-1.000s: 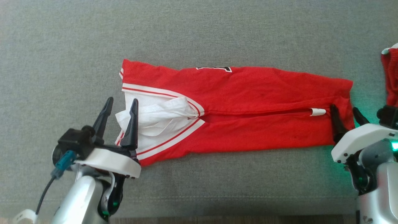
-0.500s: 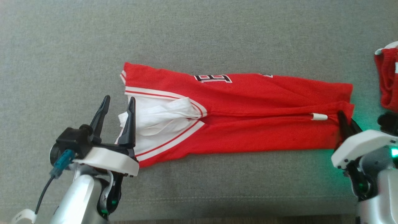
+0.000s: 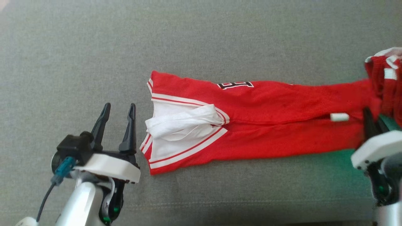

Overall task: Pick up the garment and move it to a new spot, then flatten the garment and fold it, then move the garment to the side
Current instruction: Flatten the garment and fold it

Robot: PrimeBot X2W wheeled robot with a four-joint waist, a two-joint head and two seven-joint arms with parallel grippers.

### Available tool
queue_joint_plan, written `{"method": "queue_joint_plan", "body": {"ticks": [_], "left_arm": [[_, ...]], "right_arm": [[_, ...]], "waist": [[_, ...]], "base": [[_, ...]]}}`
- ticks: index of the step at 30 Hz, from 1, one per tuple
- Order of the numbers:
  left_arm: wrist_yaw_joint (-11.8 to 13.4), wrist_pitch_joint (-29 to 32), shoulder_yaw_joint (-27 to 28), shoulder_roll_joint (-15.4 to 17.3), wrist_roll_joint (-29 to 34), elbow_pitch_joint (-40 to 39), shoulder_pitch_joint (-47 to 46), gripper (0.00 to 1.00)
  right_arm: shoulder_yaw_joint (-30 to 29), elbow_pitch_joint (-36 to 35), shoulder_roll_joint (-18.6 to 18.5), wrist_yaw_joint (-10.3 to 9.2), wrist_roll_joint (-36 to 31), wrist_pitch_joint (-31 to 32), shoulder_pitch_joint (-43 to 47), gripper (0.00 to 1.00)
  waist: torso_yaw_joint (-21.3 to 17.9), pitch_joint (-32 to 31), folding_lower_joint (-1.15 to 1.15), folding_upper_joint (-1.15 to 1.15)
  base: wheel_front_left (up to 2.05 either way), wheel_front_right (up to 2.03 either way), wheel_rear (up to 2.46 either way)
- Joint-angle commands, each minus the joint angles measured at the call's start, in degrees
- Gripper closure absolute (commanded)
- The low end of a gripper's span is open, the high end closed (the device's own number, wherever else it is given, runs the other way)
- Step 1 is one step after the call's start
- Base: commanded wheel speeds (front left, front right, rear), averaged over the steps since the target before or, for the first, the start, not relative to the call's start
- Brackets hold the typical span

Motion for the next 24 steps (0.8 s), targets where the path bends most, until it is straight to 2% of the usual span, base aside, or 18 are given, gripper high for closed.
{"method": "queue_joint_plan", "body": {"ticks": [1, 8, 12, 16, 20, 24], "left_arm": [[-0.1, -0.7, 2.7, 0.3, 0.4, -1.5, -0.5, 0.00], [-0.2, -0.7, 2.5, -0.3, 0.6, -0.8, 0.5, 0.00], [-0.1, -0.7, 2.4, -0.6, 0.8, -0.4, 0.8, 0.00], [-0.2, -0.7, 2.2, -0.9, 0.9, -0.2, 0.7, 0.00], [-0.4, -0.7, 2.1, -1.2, 1.0, 0.1, 0.3, 0.00], [-0.8, -0.7, 1.7, -1.6, 1.1, 0.4, 0.2, 0.00]], "right_arm": [[3.3, -5.0, -0.7, -0.04, 1.2, 0.7, -1.0, 1.00], [12.7, -15.2, -0.6, -0.04, 1.5, 3.9, -1.5, 1.00], [20.3, -17.7, -0.1, -0.04, 3.9, 5.1, -2.9, 1.00], [28.2, -14.6, 0.3, -0.04, 8.1, 3.8, -4.7, 1.00], [36.0, -8.6, 0.3, -0.04, 15.1, -0.9, -6.9, 1.00], [43.5, -1.5, 0.3, -0.04, 18.9, -6.6, -10.2, 1.00]], "waist": [[-0.1, -1.2, 0.00, 0.00], [0.5, -4.0, 0.00, 0.00], [2.3, -5.1, 0.00, 0.00], [5.0, -5.3, 0.00, 0.00], [7.9, -4.9, 0.00, 0.00], [10.1, -4.3, 0.00, 0.00]], "base": [[0.00, 0.00, 0.00], [0.00, 0.00, 0.00], [0.00, 0.00, 0.00], [0.00, 0.00, 0.00], [0.00, 0.00, 0.00], [0.00, 0.00, 0.00]]}}
